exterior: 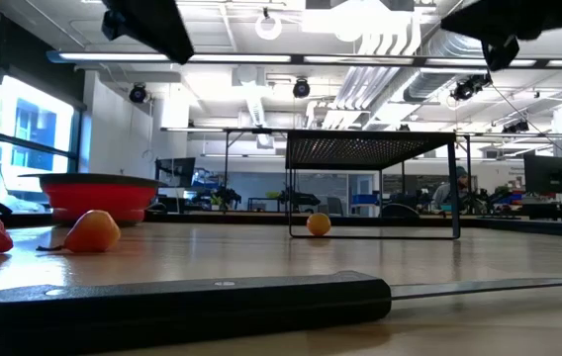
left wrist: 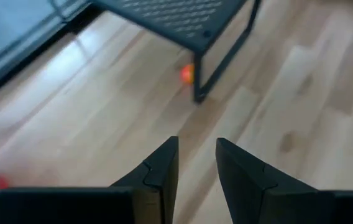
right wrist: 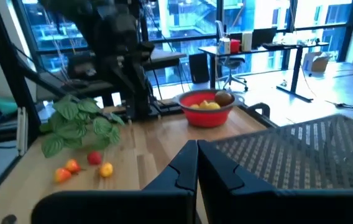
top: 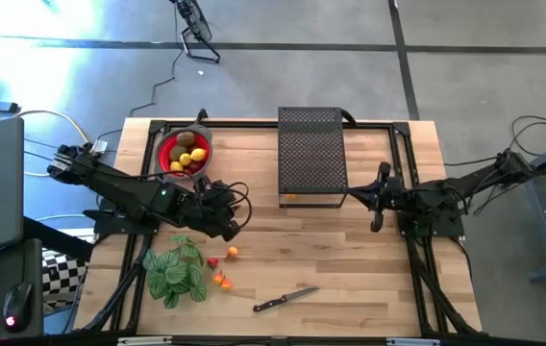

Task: Pick & Place Fruit
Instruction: Put the orange pear into the strainer bowl

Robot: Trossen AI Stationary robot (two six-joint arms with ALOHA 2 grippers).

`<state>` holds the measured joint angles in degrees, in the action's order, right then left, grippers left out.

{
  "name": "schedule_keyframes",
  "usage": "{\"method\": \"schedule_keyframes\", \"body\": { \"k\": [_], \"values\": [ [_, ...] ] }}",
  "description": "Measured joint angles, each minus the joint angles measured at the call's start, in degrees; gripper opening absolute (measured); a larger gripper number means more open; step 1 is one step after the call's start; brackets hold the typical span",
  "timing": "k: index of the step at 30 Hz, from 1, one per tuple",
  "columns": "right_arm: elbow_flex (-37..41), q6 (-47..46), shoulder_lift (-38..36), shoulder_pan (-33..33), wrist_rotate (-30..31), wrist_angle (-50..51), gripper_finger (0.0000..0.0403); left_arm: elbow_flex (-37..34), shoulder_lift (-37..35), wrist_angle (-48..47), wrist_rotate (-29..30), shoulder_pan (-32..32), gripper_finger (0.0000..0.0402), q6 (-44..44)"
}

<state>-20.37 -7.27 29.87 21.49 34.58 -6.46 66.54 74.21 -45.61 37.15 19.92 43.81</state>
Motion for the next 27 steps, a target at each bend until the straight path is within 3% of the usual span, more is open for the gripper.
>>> {"method": "schedule_keyframes", "body": {
  "k": [7, 12, 15, 27],
  "values": [
    [4.32, -2.04, 0.07, -0.14, -0.04, -2.15, 0.0003, 0.0, 1.18, 9.06, -6.45, 0.0, 0.0104, -8.68],
    [4.49, -5.43, 0.07, 0.29, -1.02, -2.1, 0.0003, 0.02, 2.65, 12.64, -13.12, 0.47, 0.0104, -9.03],
    [4.49, -4.99, 0.08, 1.21, -3.44, -1.75, 0.0003, 0.09, 4.78, 15.6, -13.89, 2.08, 0.0104, -9.05],
    [4.49, 3.3, 0.03, 2.15, -3.0, -4.6, 0.0003, 0.03, 9.29, 16.06, -17.18, 4.09, 0.0104, -4.11]
  ]
}}
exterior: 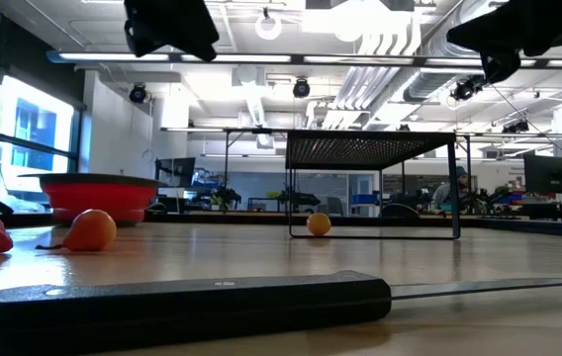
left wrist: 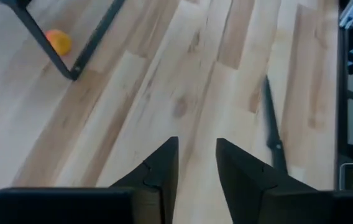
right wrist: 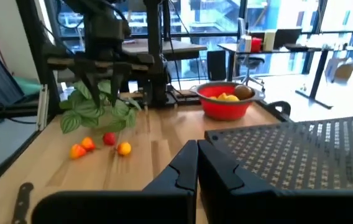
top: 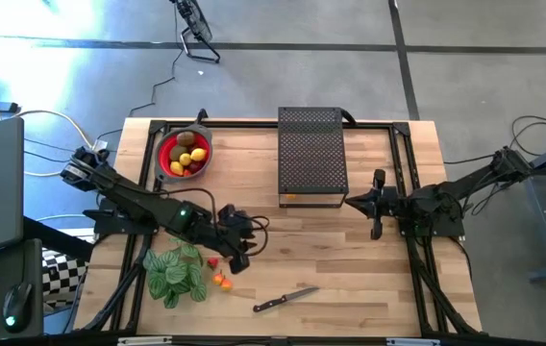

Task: Pick & Place Fruit
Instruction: Put the orange pear into the strainer bowl

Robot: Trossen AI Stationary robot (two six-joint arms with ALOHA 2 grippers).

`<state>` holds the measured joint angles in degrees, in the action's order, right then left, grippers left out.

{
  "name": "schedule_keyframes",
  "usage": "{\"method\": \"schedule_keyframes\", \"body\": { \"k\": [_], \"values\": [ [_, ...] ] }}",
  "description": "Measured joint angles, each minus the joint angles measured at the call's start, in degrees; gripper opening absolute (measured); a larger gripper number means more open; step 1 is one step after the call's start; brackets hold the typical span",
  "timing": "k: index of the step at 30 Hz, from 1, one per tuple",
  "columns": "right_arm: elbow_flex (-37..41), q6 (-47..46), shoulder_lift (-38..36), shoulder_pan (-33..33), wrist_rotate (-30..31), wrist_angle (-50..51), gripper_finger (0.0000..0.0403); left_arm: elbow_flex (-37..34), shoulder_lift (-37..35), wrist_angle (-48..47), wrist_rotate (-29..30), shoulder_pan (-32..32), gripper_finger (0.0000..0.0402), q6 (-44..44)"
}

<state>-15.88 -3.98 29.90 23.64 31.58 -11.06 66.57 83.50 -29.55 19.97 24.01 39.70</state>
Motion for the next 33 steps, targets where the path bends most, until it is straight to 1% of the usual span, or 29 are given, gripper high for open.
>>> {"method": "schedule_keyframes", "body": {
  "k": [3, 7, 10, 14, 19, 22, 26, 33],
  "values": [
    [0.0, 2.02, -0.01, 0.0, 0.0, -1.24, 0.0003, -0.03, 0.11, -0.02, -0.2, 0.0, 0.0104, 1.05],
    [0.0, 2.29, 0.01, 0.0, -0.01, -1.22, 0.0003, -0.01, 0.11, -0.24, -0.15, -0.04, 0.0104, 1.71],
    [0.0, 2.18, 0.03, 0.0, -0.01, -1.07, 0.0003, -0.01, 0.11, -1.47, -0.47, -0.79, 0.0113, 7.47],
    [0.0, 2.18, 0.03, 0.0, -0.01, -0.59, 0.0003, -0.01, 0.11, -6.05, -3.13, -0.76, 0.0153, 13.13],
    [0.0, 2.13, 0.03, 0.0, -0.01, -0.01, 0.0003, -0.01, 0.11, -13.55, -3.1, -0.77, 0.0222, 20.29],
    [0.0, 2.2, 0.03, 0.0, -0.01, 0.2, 0.0003, -0.01, 0.11, -16.78, -3.05, -0.79, 0.0254, 22.87],
    [0.0, 2.55, 0.03, 0.0, -0.01, 0.18, 0.0003, -0.01, 0.11, -17.91, -3.05, -0.76, 0.0272, 23.57],
    [0.0, 2.44, 0.03, 0.0, -0.01, 0.12, 0.0003, -0.03, 0.11, -16.99, -3.0, -0.76, 0.0274, 23.59]
  ]
}}
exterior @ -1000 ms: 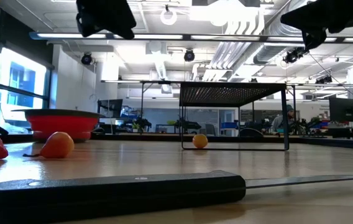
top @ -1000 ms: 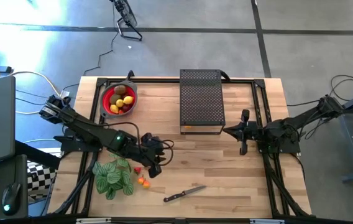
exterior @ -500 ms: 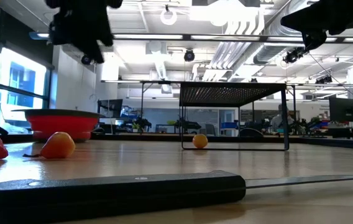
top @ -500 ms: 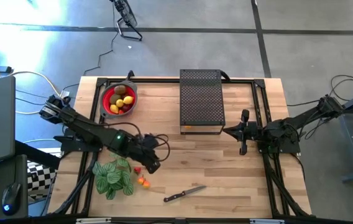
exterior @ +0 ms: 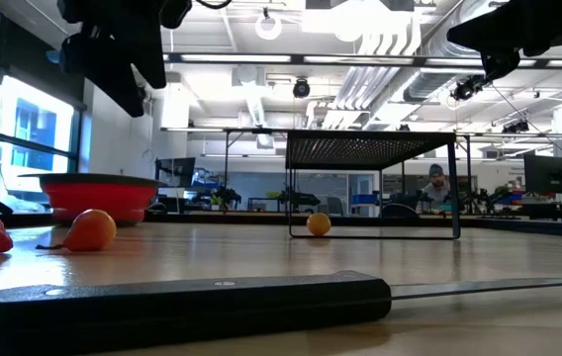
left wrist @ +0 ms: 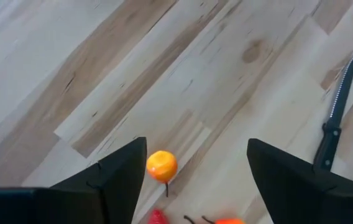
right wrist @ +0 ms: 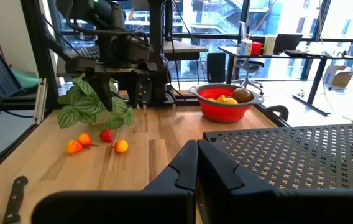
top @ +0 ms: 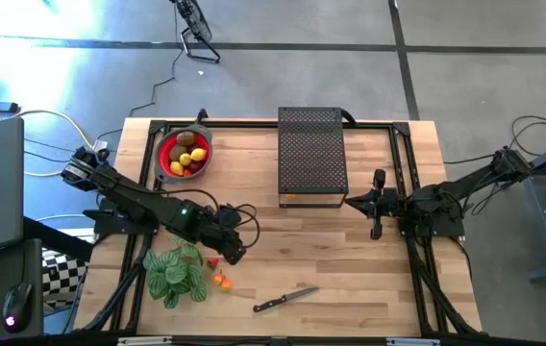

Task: Pick & Place Fruit
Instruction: Put the orange pear into the strainer bowl

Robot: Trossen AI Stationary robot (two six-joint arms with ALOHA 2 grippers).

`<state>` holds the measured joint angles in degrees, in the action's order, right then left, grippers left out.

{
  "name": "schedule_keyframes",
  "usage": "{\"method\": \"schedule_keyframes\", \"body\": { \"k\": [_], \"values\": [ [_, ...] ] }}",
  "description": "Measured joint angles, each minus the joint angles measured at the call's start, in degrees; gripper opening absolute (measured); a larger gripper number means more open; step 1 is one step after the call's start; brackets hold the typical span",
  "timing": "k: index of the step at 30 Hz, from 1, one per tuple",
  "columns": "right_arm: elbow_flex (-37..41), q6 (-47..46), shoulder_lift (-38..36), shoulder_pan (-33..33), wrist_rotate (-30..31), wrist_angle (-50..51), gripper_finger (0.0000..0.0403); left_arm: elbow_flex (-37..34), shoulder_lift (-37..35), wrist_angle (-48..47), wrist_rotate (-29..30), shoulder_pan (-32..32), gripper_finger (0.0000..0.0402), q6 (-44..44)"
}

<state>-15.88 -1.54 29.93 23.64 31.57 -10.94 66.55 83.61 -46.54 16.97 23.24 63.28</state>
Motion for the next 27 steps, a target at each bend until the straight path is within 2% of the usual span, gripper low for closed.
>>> {"method": "schedule_keyframes", "body": {
  "k": [7, 11, 20, 27],
  "values": [
    [0.0, -0.37, 0.0, 0.0, 0.0, -0.02, 0.0003, 0.02, 0.0, 0.22, 1.37, 0.0, 0.0274, -8.89],
    [0.0, -4.65, 0.0, 0.0, 0.0, 0.04, 0.0003, 0.02, 0.0, 0.5, 2.04, 0.0, 0.0274, -13.79],
    [0.0, -4.2, 0.0, 0.0, 0.0, 0.16, 0.0003, 0.02, -0.02, 0.48, 3.02, 0.02, 0.0274, -9.02],
    [0.0, -4.23, 0.0, 0.0, 0.0, 0.17, 0.0003, 0.02, -0.02, 0.48, 3.04, 0.02, 0.0274, -8.98]
  ]
}}
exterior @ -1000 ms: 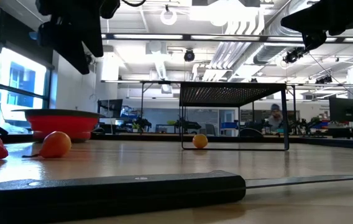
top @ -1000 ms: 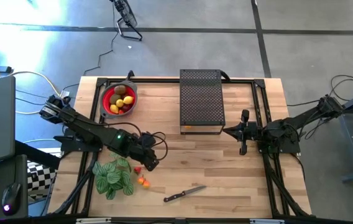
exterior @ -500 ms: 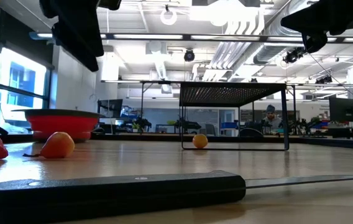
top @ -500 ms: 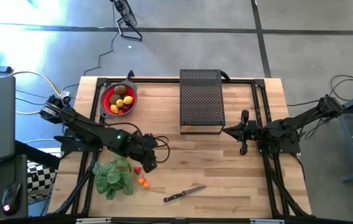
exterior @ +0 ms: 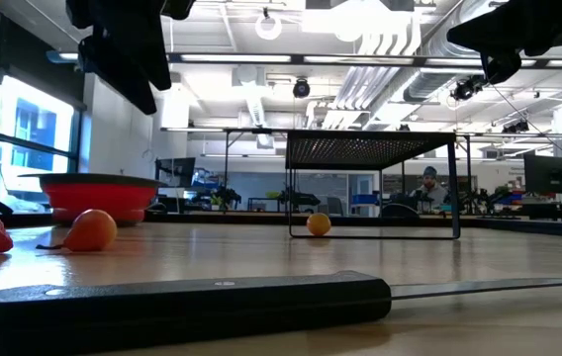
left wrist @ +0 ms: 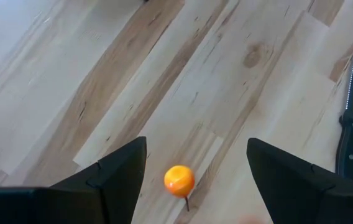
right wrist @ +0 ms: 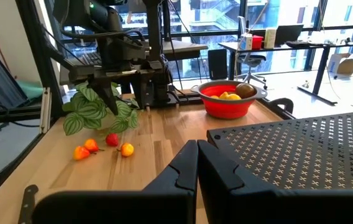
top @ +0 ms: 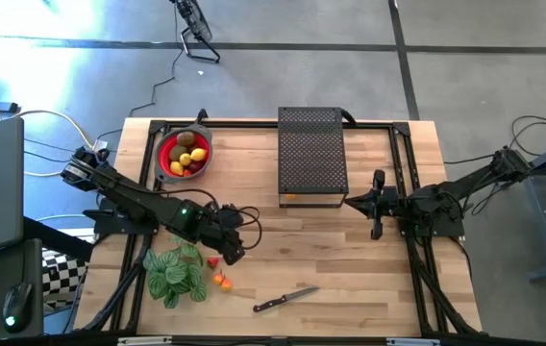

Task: Pick & Place Fruit
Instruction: Put the orange pear into the strainer bowl

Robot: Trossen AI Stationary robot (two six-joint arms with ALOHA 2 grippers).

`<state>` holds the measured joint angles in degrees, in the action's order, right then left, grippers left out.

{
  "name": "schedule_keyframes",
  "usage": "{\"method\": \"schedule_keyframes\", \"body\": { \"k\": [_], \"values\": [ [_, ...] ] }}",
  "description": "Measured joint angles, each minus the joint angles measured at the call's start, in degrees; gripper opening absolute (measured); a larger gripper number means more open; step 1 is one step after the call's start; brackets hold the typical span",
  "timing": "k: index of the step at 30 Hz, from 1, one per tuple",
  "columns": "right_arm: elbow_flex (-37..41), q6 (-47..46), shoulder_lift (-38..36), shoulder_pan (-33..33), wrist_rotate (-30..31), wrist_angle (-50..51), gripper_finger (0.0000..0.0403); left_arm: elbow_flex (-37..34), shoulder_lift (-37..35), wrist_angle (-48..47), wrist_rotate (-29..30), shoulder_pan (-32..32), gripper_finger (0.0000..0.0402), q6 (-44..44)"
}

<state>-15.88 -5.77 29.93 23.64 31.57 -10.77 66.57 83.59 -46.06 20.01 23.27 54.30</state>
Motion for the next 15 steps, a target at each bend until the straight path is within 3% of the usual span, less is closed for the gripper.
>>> {"method": "schedule_keyframes", "body": {
  "k": [15],
  "values": [
    [0.0, 1.08, 0.02, -0.01, 0.0, 0.89, 0.0003, -0.02, 1.62, 1.18, 0.46, 0.32, 0.0274, 2.58]
  ]
}}
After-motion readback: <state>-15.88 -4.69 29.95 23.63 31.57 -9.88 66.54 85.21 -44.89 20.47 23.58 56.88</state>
